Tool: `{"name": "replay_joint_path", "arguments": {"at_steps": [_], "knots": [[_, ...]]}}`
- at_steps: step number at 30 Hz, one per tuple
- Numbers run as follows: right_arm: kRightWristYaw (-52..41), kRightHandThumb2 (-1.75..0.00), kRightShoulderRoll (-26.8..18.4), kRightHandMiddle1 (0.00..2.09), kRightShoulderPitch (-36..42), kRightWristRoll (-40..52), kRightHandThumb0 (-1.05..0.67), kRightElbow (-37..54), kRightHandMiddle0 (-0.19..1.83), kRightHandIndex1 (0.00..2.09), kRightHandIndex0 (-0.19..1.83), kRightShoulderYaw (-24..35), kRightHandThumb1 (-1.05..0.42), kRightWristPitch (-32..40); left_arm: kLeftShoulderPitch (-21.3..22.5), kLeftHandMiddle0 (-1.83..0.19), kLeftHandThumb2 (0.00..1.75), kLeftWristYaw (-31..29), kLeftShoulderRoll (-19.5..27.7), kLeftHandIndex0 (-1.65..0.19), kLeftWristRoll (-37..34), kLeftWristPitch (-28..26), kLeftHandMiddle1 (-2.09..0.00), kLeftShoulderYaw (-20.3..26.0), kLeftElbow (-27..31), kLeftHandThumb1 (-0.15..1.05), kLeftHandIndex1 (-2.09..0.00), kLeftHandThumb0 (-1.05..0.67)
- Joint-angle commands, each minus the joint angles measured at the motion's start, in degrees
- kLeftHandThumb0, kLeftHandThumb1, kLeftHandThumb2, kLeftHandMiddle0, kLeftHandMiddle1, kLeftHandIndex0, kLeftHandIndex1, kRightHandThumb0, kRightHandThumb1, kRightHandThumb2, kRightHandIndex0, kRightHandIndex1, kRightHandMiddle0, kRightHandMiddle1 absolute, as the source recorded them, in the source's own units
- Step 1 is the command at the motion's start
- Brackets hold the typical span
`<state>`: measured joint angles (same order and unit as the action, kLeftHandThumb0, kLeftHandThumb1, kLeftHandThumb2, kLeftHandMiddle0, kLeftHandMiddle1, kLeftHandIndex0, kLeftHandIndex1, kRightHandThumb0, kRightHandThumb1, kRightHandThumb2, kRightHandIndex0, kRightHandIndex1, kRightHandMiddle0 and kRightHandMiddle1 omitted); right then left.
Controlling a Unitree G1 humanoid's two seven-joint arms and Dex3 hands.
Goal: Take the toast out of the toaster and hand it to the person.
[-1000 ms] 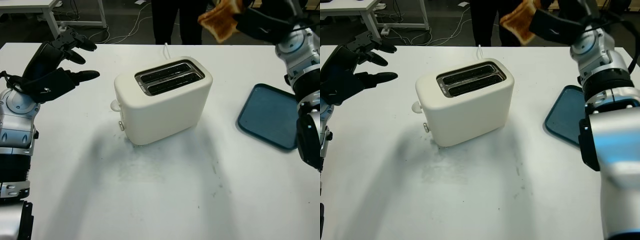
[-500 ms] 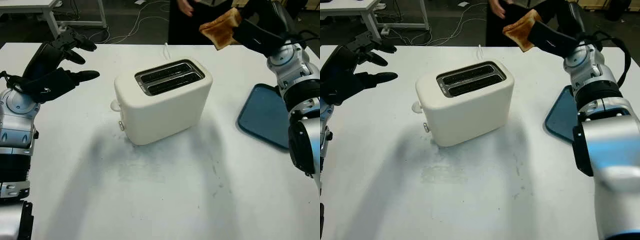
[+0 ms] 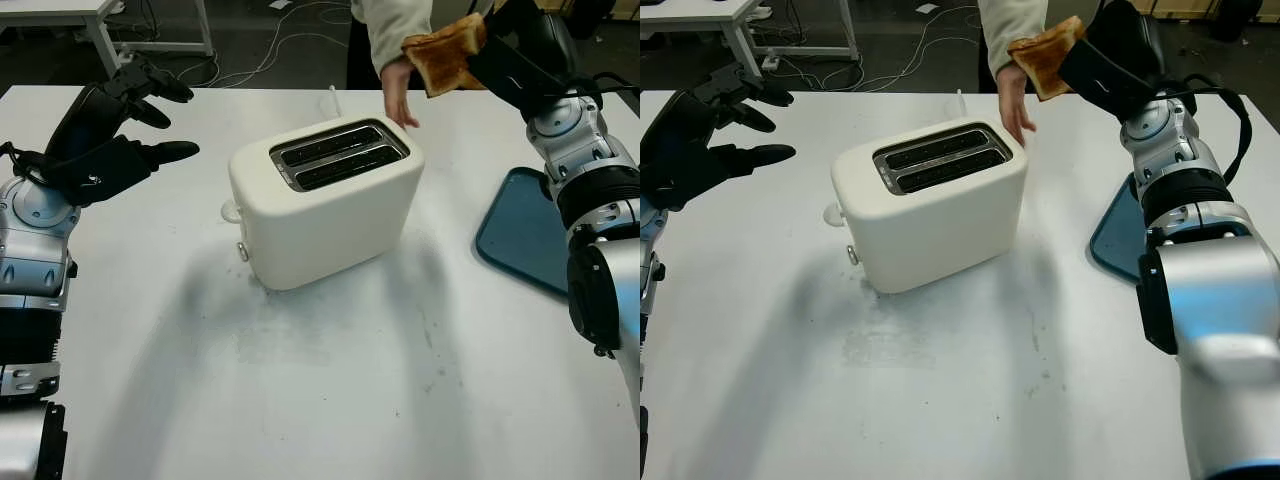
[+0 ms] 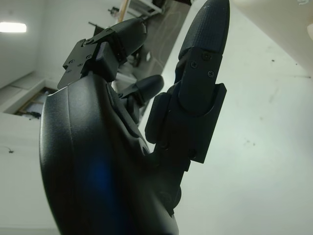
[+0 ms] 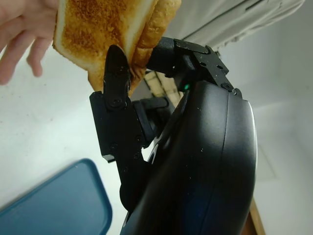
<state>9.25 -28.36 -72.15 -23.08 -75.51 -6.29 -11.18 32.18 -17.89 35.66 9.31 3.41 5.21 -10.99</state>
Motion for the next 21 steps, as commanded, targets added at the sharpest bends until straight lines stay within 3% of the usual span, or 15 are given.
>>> {"name": "replay_joint_path", "arguments": {"at_steps": [1, 6, 8, 10, 18, 21], "knots": [[0.66, -0.36, 0.3, 0.97, 0.81, 0.97, -0.21, -0.39, 0.61, 1.59, 0.53, 0.65, -0.92, 0.18, -0.77, -0.17, 0.0, -0.08, 0.03, -0.17, -0.48, 0.29, -1.28, 0.22, 0.12, 0.9, -1.05, -0.78], [0.73, -0.35, 0.29, 1.17, 1.15, 0.39, -0.21, -0.49, 0.62, 1.68, 0.55, 0.29, -0.92, 0.3, -0.7, -0.18, 0.0, 0.03, 0.11, -0.18, -0.09, 0.15, -1.28, 0.01, 0.13, 0.9, -1.05, -0.78], [0.68, -0.35, 0.37, 1.51, 1.31, 0.29, -0.18, -0.57, 0.55, 1.73, 0.61, 0.14, -0.92, 0.19, -0.81, -0.18, 0.0, 0.1, 0.05, -0.18, -0.06, -0.11, -1.28, 0.02, 0.4, 0.89, -1.05, -0.78], [0.1, -0.35, 0.54, 1.65, 1.27, 0.4, -0.18, -0.73, 0.45, 1.74, 0.59, 0.01, -0.92, 0.95, -0.85, -0.17, 0.0, 0.13, -0.05, -0.18, -0.23, -0.12, -1.28, 0.13, 0.26, 0.89, -1.05, -0.77], [0.05, -0.33, 0.81, 1.73, 1.55, -1.03, -0.19, -1.09, 0.45, 1.75, 0.67, -2.19, -0.92, 2.32, -0.82, -0.17, 0.01, -0.31, 0.22, -0.17, -0.54, 0.35, -1.29, 0.23, -0.33, 0.9, -1.05, -0.79], [-0.37, -0.3, 0.99, 1.51, 2.25, 0.24, -0.13, -1.06, 0.56, 1.75, 0.68, -1.22, -0.92, 0.56, -0.8, -0.16, 0.0, -0.31, 0.27, -0.17, -0.51, 0.4, -1.29, 0.25, -0.43, 0.9, -1.05, -0.79]]}}
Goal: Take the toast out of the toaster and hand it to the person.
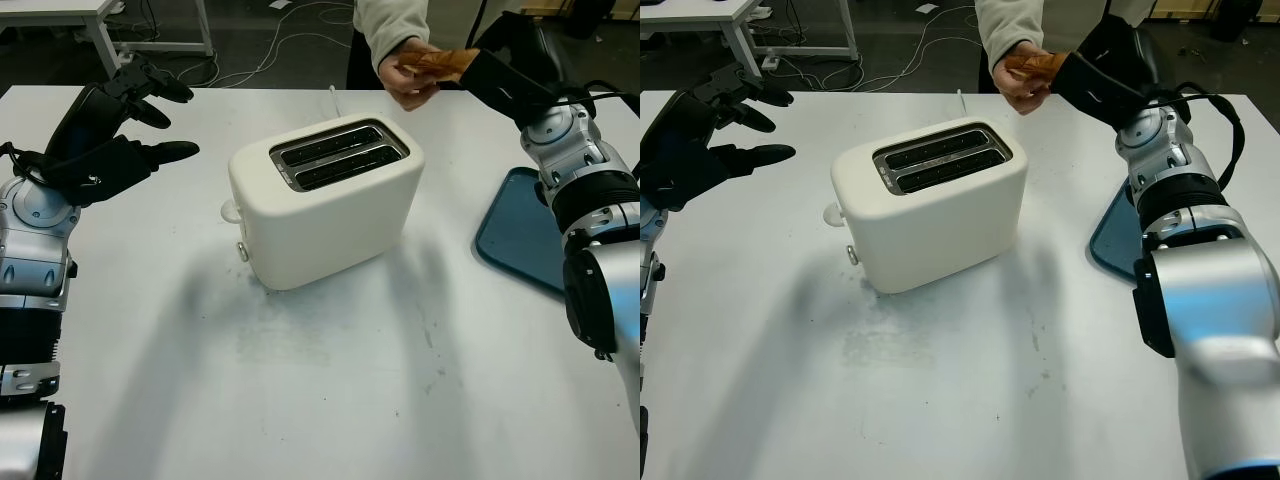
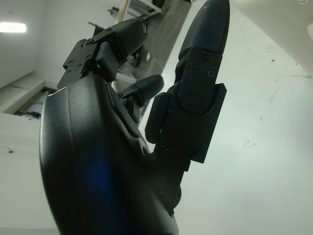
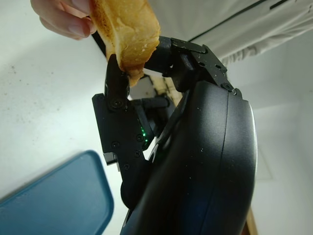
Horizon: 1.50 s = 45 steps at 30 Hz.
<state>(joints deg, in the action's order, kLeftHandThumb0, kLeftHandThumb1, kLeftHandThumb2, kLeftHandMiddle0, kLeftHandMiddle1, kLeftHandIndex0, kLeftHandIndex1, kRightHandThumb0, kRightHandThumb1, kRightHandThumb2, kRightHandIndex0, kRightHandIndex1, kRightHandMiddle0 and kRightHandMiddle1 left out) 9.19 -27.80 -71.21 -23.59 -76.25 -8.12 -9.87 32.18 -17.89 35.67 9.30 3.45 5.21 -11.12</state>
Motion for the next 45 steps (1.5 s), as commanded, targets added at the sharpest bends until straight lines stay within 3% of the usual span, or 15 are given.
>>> {"name": "replay_joint_path", "arguments": {"at_steps": [1, 3, 7, 13, 15, 16, 17, 19, 22, 27, 31, 34, 37, 41, 45], "knots": [[-0.57, -0.3, 0.51, 1.44, 1.51, 1.18, -0.12, -0.26, 0.58, 1.75, 0.68, 0.97, -0.92, -1.35, -0.86, -0.16, 0.0, -0.28, 0.25, -0.17, -0.46, 0.07, -1.29, 0.26, -0.11, 0.9, -1.05, -0.79], [-0.81, -0.29, 0.66, 1.31, 1.83, 1.65, -0.1, -0.17, 0.64, 1.75, 0.68, 1.54, -0.92, -2.07, -0.91, -0.16, 0.0, -0.18, 0.21, -0.17, -0.32, -0.46, -1.28, 0.23, 0.18, 0.9, -1.05, -0.79], [-0.66, -0.29, 0.85, 1.62, 2.07, 0.95, -0.13, -0.2, 0.5, 1.75, 0.63, 1.02, -0.92, -1.72, -0.81, -0.17, 0.0, -0.06, 0.16, -0.18, -0.18, -0.09, -1.28, 0.08, -0.09, 0.89, -1.05, -0.78], [-3.26, -0.21, 1.31, 1.63, 2.09, 3.12, -0.25, 0.08, 0.48, 1.73, 0.6, 2.74, -0.92, -0.84, -1.02, -0.16, 0.0, -0.07, 0.15, -0.18, -0.37, 0.51, -1.29, 0.21, -0.32, 0.9, -1.06, -0.78], [-6.21, -0.09, 0.89, 0.69, 1.74, 3.37, -0.55, 0.37, 0.47, 0.8, 0.51, 2.6, -0.92, -0.15, -1.14, -0.16, 0.01, -0.19, 0.34, -0.17, -0.35, 0.76, -1.29, 0.23, -0.32, 0.91, -1.06, -0.79], [-8.28, -0.08, 0.41, 0.4, 1.57, 3.03, -0.62, 0.54, 0.45, 0.5, 0.47, 2.09, -0.92, -0.01, -1.22, -0.16, 0.01, -0.18, 0.38, -0.17, -0.31, 0.82, -1.29, 0.24, -0.3, 0.91, -1.06, -0.79], [-10.16, -0.07, -0.11, 0.16, 1.49, 2.66, -0.76, 0.76, 0.29, 0.21, 0.28, 1.59, -0.92, -0.15, -1.28, -0.16, 0.0, -0.1, 0.36, -0.17, -0.26, 0.66, -1.29, 0.26, -0.18, 0.9, -1.05, -0.78], [-12.88, -0.05, -1.21, 0.04, 2.13, 3.08, -0.84, 1.64, 0.12, 0.05, 0.12, 1.67, -0.92, -2.6, -1.33, -0.16, 0.0, -0.15, 0.35, -0.17, -0.35, 0.58, -1.29, 0.31, -0.27, 0.91, -1.05, -0.78], [-12.95, -0.02, -2.13, 0.01, 3.9, 4.56, -0.89, 2.89, 0.03, 0.02, 0.04, 3.09, -0.91, -6.84, -1.66, -0.15, 0.01, -0.52, 0.52, -0.16, -0.54, -0.22, -1.29, 0.46, 0.23, 0.91, -1.05, -0.78], [-12.3, -0.02, -3.24, 0.03, 6.78, 6.25, -0.94, 4.84, 0.08, 0.06, 0.14, 4.74, -0.92, -10.92, -3.07, -0.14, 0.0, 0.1, 0.64, -0.15, 0.09, -1.1, -1.29, 0.88, 2.89, 0.9, -1.06, -0.71], [-13.79, -0.05, -4.43, 0.02, 10.2, 7.52, -0.96, 8.36, 0.08, 0.04, 0.12, 5.74, -0.92, -14.9, -5.13, -0.14, 0.0, 0.18, -0.05, -0.14, -2.11, 1.43, -1.29, 2.5, 3.9, 0.89, -1.07, -0.64], [-14.01, -0.04, -4.29, 0.01, 15.41, 10.04, -0.88, 14.4, 0.07, 0.03, 0.13, 7.5, -0.92, -19.64, -7.96, -0.11, 0.02, 0.94, -0.65, -0.11, -3.39, 1.9, -1.28, 4.05, 6.15, 0.91, -1.06, -0.71], [-13.82, -0.05, -3.46, 0.03, 23.75, 13.25, -0.83, 24.71, 0.11, 0.03, 0.12, 9.69, -0.92, -21.77, -12.81, -0.11, 0.03, 3.3, -1.87, -0.12, -2.9, 2.05, -1.23, 5.96, 12.01, 0.92, -1.02, -0.71], [-19.89, -0.03, 0.38, 0.01, 39.81, 23.95, -0.83, 46.86, 0.09, 0.0, 0.07, 12.85, -0.91, -12.38, -20.66, -0.18, 0.07, 7.26, -5.29, -0.17, -2.64, 2.23, -1.14, 8.32, 21.17, 0.92, -0.94, -0.67], [-22.3, -0.06, 4.99, 0.01, 53.64, 32.09, -0.72, 62.3, 0.07, 0.01, 0.04, 14.0, -0.92, -6.38, -28.33, -0.07, 0.15, 10.32, -11.2, -0.09, -4.55, -0.32, -1.12, 9.57, 29.34, 0.92, -0.88, -0.68]]}}
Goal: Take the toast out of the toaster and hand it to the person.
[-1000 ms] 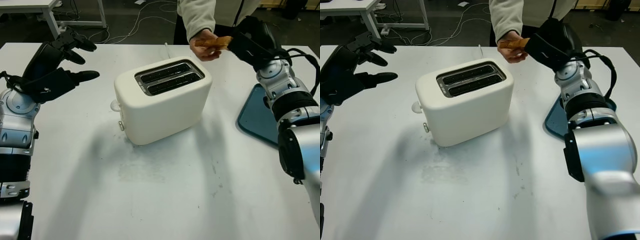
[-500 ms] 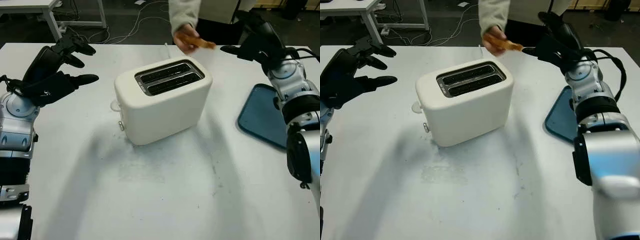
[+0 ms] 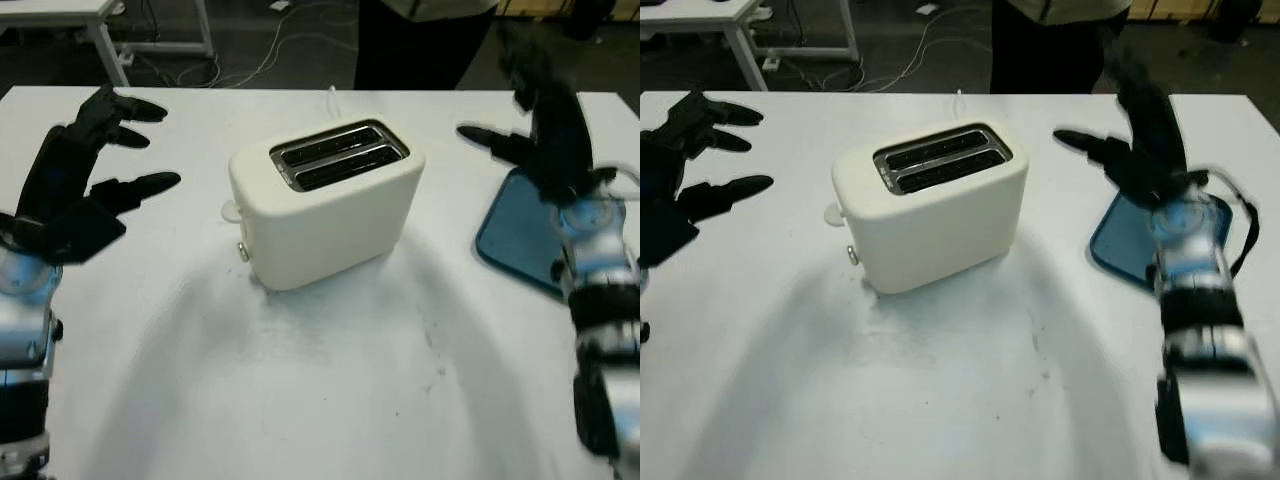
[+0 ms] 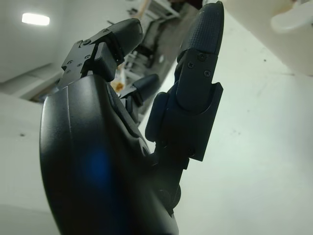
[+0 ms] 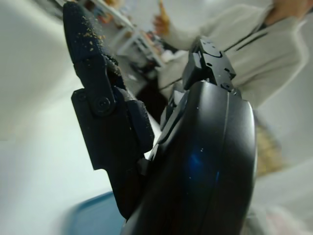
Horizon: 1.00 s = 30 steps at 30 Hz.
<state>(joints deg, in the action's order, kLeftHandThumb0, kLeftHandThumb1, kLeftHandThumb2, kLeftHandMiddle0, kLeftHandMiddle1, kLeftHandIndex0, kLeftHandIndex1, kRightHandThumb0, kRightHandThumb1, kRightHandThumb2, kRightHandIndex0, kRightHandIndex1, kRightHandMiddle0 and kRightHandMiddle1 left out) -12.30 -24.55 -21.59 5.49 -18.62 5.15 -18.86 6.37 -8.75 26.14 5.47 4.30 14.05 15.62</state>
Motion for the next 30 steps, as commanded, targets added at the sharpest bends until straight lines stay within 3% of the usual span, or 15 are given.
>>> {"name": "replay_joint_path", "arguments": {"at_steps": [1, 9, 17, 30], "knots": [[-1.88, -0.07, 2.97, 0.01, 6.54, 5.0, -0.71, 6.92, 0.07, 0.01, 0.04, 0.85, -0.92, 2.74, -4.11, -0.06, 0.15, 1.86, -3.25, -0.09, -1.05, -1.39, -1.12, 0.65, 4.09, 0.92, -0.87, -0.68], [-5.81, -0.15, 11.03, 0.0, 17.7, 10.29, -0.71, 14.02, 0.04, 0.01, 0.03, 0.54, -0.92, 0.36, -12.18, 0.0, 0.21, 3.22, -11.28, 0.0, -1.59, -4.11, -0.9, -2.53, 11.56, 0.92, -0.7, -0.77], [-1.45, -0.23, 18.9, 0.04, 21.28, 8.01, -0.62, 15.32, 0.15, 0.06, 0.14, 0.39, -0.92, 0.68, -16.24, 0.0, 0.25, 4.48, -16.14, 0.0, -1.53, -1.97, -0.84, -5.27, 10.14, 0.92, -0.67, -0.81], [4.79, -0.3, 22.06, 0.04, 20.37, 2.71, -0.63, 13.56, 0.23, 0.07, 0.22, -0.75, -0.92, 2.5, -16.74, 0.0, 0.24, 4.49, -17.42, 0.0, -1.06, -1.55, -0.86, -7.72, 4.82, 0.92, -0.69, -0.77]]}}
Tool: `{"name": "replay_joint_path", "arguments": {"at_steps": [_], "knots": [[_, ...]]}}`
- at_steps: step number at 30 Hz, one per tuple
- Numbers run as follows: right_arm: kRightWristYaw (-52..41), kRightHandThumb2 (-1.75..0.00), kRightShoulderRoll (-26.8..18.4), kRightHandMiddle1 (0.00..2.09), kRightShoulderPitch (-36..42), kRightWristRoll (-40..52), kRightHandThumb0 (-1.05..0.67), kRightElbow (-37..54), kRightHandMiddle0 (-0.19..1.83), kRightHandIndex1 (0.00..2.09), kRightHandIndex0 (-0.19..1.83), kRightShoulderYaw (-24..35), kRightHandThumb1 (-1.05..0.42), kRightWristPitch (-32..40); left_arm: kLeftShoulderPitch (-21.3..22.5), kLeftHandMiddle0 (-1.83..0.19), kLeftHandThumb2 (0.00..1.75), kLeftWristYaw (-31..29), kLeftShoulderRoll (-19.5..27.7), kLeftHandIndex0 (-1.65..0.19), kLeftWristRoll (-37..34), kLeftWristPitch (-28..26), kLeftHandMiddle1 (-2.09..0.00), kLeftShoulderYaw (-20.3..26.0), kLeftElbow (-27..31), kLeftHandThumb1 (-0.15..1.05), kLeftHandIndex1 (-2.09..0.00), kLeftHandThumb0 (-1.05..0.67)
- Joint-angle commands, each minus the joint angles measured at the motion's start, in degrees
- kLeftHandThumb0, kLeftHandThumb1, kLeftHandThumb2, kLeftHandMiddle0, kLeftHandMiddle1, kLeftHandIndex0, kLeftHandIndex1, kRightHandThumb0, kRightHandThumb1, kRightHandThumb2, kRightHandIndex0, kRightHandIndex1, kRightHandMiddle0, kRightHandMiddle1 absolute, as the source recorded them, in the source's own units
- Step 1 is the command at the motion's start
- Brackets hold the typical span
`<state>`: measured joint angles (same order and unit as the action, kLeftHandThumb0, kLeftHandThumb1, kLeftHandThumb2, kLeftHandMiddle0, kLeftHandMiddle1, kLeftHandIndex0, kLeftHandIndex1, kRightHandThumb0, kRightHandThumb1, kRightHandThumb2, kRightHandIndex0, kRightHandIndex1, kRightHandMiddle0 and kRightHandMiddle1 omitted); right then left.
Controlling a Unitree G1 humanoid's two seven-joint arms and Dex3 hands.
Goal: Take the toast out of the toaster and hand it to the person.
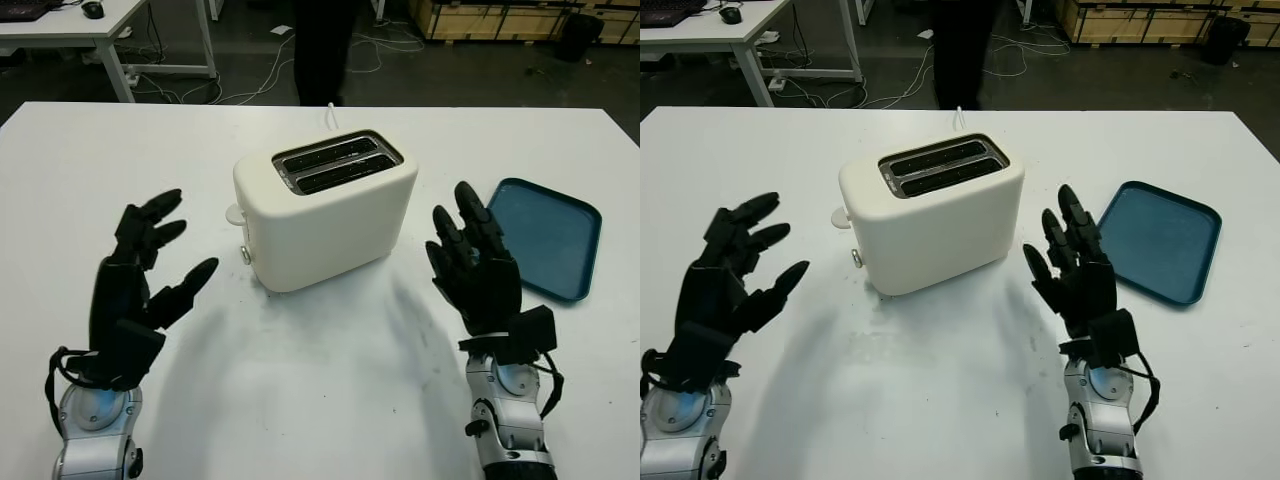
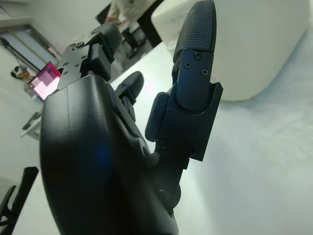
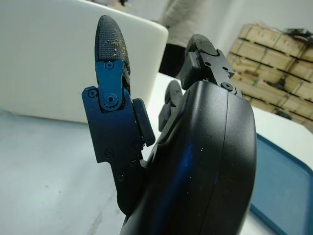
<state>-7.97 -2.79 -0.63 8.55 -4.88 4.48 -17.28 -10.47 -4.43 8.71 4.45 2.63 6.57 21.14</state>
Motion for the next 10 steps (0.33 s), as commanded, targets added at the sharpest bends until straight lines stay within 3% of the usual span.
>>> {"name": "replay_joint_path", "arguments": {"at_steps": [1, 10], "knots": [[0.61, -0.31, 0.34, 0.04, -0.68, -0.45, -0.63, -0.22, 0.23, 0.07, 0.22, -0.06, -0.92, 0.88, 0.24, 0.0, 0.24, 0.21, 0.0, 0.0, -0.09, 0.39, -0.86, -0.22, -1.18, 0.92, -0.7, -0.77], [0.45, -0.26, 0.14, 0.02, -1.37, 0.2, -0.62, -0.22, 0.22, 0.05, 0.21, 0.68, -0.92, 2.18, 0.92, 0.0, 0.23, -0.34, 0.72, 0.0, -0.03, -0.4, -0.89, -0.19, -1.85, 0.92, -0.72, -0.77]]}}
